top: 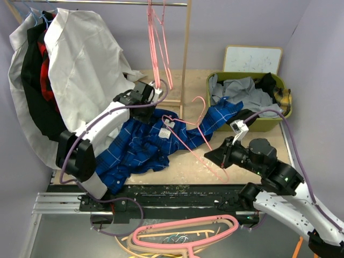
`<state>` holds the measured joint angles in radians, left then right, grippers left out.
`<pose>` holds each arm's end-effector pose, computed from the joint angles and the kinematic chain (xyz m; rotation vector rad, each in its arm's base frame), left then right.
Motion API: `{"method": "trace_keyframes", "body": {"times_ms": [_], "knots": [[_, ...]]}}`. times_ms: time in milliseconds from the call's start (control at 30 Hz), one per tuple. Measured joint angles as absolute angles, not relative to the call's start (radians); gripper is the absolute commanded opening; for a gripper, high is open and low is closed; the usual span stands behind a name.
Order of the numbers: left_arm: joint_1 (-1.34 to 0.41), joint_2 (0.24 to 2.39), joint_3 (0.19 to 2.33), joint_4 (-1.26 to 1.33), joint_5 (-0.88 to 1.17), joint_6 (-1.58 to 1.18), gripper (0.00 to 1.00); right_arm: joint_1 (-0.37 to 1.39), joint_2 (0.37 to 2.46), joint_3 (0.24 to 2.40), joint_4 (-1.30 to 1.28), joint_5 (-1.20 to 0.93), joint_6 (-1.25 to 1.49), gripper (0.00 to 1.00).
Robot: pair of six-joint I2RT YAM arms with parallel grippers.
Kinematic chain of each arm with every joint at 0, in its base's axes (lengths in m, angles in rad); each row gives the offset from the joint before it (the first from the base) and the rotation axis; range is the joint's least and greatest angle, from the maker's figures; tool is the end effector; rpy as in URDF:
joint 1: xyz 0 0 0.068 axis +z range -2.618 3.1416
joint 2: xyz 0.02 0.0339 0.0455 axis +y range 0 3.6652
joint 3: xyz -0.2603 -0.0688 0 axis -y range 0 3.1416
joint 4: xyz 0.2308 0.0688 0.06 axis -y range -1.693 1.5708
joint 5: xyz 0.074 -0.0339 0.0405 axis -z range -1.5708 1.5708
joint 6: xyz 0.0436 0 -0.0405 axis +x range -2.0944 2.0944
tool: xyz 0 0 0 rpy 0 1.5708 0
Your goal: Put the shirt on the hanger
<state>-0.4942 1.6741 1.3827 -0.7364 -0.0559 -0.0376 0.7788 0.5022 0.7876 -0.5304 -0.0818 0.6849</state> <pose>0.3056 -0.1619 0.2629 0.5689 2.5379 -0.1201 0.0760 0.0801 0.3329 -0.1545 1.9546 1.0821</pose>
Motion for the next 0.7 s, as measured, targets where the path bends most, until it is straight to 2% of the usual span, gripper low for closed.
{"method": "trace_keyframes", "body": {"times_ms": [267,700], "knots": [[-0.479,1.525,1.383,-0.767,0.007,-0.013,0.0,0.779,0.619,0.772,-0.366,-0.224,0.678,0.0],[-0.418,1.398,1.397,-0.843,0.198,-0.006,0.0,0.779,0.803,0.73,-0.106,-0.226,0.637,0.0]]}}
